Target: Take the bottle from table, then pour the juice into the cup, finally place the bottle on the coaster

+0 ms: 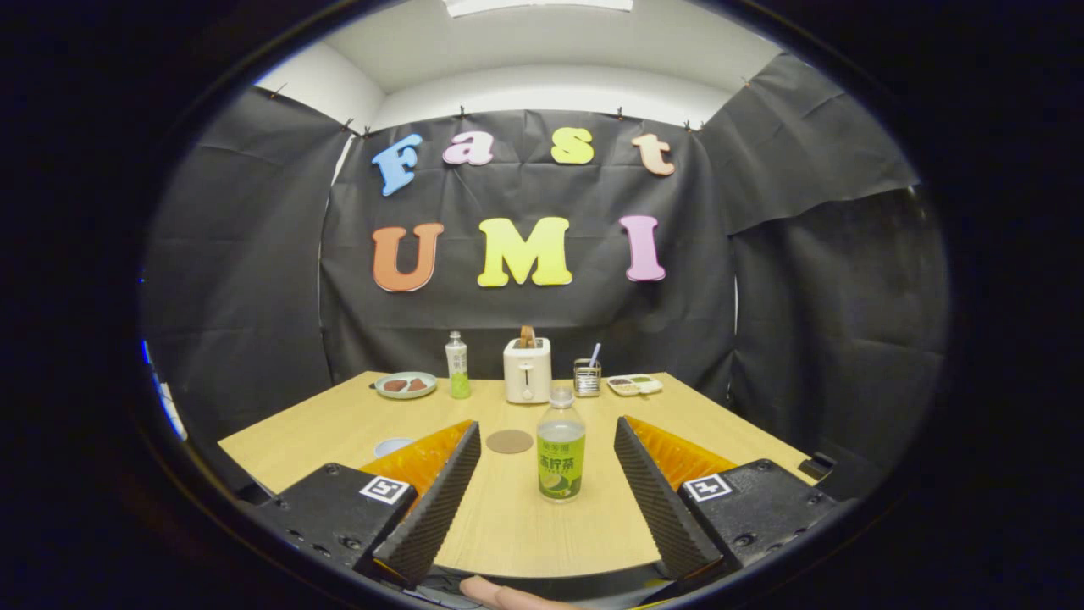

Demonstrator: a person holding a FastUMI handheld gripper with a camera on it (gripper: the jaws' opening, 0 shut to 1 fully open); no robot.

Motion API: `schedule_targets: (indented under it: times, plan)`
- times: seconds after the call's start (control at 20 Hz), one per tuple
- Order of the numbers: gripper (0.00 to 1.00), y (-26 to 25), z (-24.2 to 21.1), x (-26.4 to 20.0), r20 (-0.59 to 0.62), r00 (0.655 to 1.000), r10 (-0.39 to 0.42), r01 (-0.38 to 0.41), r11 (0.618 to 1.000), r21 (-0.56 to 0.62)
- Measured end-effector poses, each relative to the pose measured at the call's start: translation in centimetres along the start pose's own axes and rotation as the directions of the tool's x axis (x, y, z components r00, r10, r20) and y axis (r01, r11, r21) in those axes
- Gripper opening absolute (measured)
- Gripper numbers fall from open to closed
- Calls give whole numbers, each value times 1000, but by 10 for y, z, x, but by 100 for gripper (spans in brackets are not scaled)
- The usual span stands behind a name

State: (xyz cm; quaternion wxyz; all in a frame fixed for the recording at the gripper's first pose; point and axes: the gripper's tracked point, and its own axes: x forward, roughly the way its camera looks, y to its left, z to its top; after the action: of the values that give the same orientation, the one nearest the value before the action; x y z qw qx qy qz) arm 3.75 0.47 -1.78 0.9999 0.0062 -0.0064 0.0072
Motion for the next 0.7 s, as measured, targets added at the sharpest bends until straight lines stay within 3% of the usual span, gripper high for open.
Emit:
schedule_targets:
  times: [0.4,0.7]
  plan:
    - [100,-5,-61,77,-82,996,46,-46,999,0]
    - [100,-20,-74,128,18,999,27,-26,999,-48]
